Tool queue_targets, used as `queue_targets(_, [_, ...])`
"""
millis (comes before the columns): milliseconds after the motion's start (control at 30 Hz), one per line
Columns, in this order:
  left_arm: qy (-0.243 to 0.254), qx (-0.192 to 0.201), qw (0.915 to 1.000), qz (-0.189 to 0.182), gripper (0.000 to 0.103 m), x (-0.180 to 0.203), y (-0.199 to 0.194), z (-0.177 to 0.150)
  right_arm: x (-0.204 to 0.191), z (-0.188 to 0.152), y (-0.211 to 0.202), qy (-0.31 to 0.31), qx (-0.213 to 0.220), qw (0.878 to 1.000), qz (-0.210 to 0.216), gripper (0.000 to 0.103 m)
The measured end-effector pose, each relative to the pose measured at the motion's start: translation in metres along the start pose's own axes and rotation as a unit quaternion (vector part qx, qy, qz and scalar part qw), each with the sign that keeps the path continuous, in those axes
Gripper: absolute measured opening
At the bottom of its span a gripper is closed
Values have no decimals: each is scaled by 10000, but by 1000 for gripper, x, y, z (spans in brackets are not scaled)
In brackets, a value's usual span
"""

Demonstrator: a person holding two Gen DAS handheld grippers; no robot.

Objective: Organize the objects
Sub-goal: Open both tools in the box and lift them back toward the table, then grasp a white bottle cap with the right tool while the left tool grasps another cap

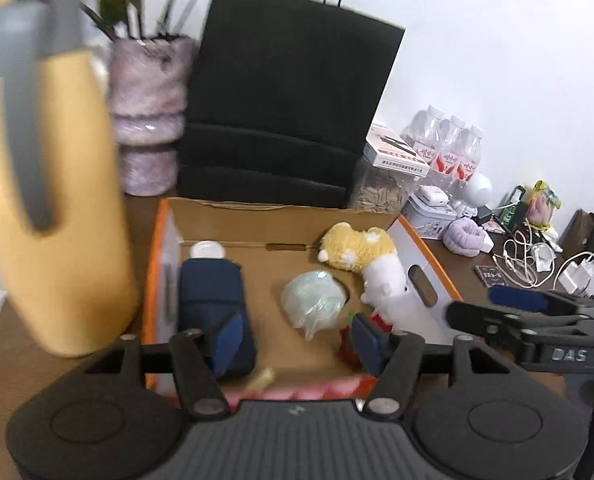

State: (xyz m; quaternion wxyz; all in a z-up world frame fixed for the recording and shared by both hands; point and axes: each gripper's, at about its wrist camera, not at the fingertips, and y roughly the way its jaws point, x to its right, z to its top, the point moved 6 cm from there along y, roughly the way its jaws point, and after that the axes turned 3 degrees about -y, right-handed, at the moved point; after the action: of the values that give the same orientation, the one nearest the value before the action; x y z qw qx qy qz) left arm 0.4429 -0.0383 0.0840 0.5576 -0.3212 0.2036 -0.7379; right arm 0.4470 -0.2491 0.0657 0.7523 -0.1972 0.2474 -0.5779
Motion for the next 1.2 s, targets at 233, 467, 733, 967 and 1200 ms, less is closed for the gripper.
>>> queue_targets(233, [172, 1046, 9938, 350, 70, -6, -119, -113, -45, -107, -117, -601, 728, 9944, 465, 103])
queue_targets(467, [-71, 1182, 9920, 427, 74, -11, -177, -226, -49, -220, -180, 66, 384, 9961, 789, 103])
queue_targets(733, [133, 1410, 9885, 539, 76, -12, -193, -219, -43, -217, -213, -229, 906, 9951, 322, 103])
queue_targets(967, [84, 1334, 9862, 971, 74, -26, -155, -209, -59, -206, -179, -488, 761, 9957, 181, 99])
queue_targets(1200, [233, 1233, 9905, 559, 64, -44, -85, -157, -64, -154, -103, -650, 605, 9957, 282, 73])
